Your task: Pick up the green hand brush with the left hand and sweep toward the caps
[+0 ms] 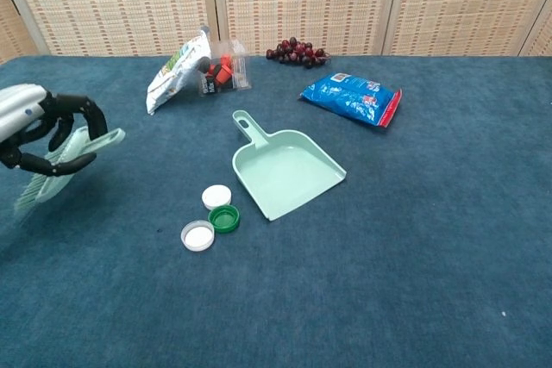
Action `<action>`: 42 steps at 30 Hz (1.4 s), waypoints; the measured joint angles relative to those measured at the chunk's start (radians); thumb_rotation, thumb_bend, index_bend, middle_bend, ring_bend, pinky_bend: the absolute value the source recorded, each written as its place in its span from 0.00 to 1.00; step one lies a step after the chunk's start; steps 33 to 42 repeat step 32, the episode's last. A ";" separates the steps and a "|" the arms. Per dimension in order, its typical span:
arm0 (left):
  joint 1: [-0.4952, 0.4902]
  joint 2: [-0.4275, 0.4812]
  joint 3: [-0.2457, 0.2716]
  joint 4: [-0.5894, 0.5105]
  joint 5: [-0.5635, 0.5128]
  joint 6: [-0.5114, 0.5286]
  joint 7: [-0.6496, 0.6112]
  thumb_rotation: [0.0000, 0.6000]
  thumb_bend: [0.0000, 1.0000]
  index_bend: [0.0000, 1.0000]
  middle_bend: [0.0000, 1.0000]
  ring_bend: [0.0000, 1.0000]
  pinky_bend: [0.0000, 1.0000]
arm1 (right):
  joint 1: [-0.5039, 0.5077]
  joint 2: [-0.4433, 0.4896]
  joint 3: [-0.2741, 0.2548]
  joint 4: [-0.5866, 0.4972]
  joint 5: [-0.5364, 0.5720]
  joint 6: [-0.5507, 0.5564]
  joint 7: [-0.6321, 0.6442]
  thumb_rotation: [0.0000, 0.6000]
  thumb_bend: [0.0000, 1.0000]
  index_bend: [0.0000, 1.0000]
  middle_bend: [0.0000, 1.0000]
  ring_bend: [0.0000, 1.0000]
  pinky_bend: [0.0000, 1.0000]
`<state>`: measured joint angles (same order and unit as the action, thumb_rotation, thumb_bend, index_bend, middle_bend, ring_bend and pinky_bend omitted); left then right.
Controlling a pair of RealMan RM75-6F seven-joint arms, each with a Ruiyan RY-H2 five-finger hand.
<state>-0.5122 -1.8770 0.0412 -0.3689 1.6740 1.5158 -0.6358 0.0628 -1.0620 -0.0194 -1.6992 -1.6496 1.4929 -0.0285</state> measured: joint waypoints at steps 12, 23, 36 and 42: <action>-0.003 0.021 0.048 -0.091 0.008 -0.175 0.139 1.00 0.35 0.00 0.00 0.61 0.92 | 0.002 -0.003 -0.003 0.000 0.001 -0.007 -0.007 1.00 0.24 0.00 0.00 0.00 0.00; 0.038 0.228 0.061 -0.451 0.025 -0.040 0.104 1.00 0.33 0.00 0.00 0.00 0.28 | -0.001 -0.002 -0.008 -0.011 0.004 -0.014 -0.042 1.00 0.24 0.00 0.00 0.00 0.00; 0.232 0.512 0.110 -0.773 0.044 0.226 0.415 1.00 0.34 0.00 0.00 0.00 0.01 | -0.001 -0.013 0.000 -0.025 0.052 -0.041 -0.110 1.00 0.24 0.00 0.00 0.00 0.00; 0.232 0.512 0.110 -0.773 0.044 0.226 0.415 1.00 0.34 0.00 0.00 0.00 0.01 | -0.001 -0.013 0.000 -0.025 0.052 -0.041 -0.110 1.00 0.24 0.00 0.00 0.00 0.00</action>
